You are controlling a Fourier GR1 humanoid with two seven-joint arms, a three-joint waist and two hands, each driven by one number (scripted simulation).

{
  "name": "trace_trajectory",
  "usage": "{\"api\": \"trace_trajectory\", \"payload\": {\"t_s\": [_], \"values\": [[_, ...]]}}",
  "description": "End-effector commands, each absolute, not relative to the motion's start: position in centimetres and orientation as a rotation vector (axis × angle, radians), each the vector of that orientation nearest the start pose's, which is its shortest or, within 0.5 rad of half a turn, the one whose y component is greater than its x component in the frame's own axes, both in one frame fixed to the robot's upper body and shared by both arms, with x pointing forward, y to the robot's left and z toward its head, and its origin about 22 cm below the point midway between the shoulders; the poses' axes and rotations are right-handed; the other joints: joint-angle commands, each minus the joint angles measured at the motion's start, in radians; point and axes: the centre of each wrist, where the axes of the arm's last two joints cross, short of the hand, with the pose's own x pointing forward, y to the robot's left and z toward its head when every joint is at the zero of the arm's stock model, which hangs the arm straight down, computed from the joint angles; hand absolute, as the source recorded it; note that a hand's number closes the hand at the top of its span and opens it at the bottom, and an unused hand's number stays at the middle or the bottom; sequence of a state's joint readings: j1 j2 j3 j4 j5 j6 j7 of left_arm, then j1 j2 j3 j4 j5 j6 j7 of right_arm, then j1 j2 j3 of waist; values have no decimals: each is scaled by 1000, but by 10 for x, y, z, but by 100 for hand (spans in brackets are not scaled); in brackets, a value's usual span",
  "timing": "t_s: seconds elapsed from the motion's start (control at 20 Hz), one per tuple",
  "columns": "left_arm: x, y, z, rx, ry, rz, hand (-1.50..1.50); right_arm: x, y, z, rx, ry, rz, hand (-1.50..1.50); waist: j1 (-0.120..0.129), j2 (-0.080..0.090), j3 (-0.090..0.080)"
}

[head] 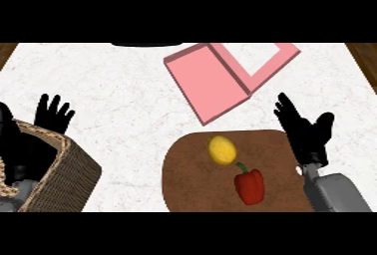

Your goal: Pick the bell pepper from the cutting board and place it in the cardboard box

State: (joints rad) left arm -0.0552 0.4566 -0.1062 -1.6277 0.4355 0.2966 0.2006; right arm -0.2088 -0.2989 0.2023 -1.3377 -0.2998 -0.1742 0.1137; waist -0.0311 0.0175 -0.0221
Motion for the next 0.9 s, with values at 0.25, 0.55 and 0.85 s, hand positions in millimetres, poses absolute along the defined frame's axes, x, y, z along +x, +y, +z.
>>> {"api": "trace_trajectory", "payload": {"t_s": [0.25, 0.55, 0.85], "values": [[245, 300, 36, 442, -1461, -135, 0, 307, -178, 126, 97, -2034, 132, -150, 16, -30, 21], [231, 294, 23, 409, -1420, -165, 0, 263, -194, 49, -429, -1829, -72, -150, -2, -24, 21], [237, 286, 16, 412, -1442, -160, 0, 239, -216, 71, -532, -1803, 299, -150, 9, -21, 19]]}}
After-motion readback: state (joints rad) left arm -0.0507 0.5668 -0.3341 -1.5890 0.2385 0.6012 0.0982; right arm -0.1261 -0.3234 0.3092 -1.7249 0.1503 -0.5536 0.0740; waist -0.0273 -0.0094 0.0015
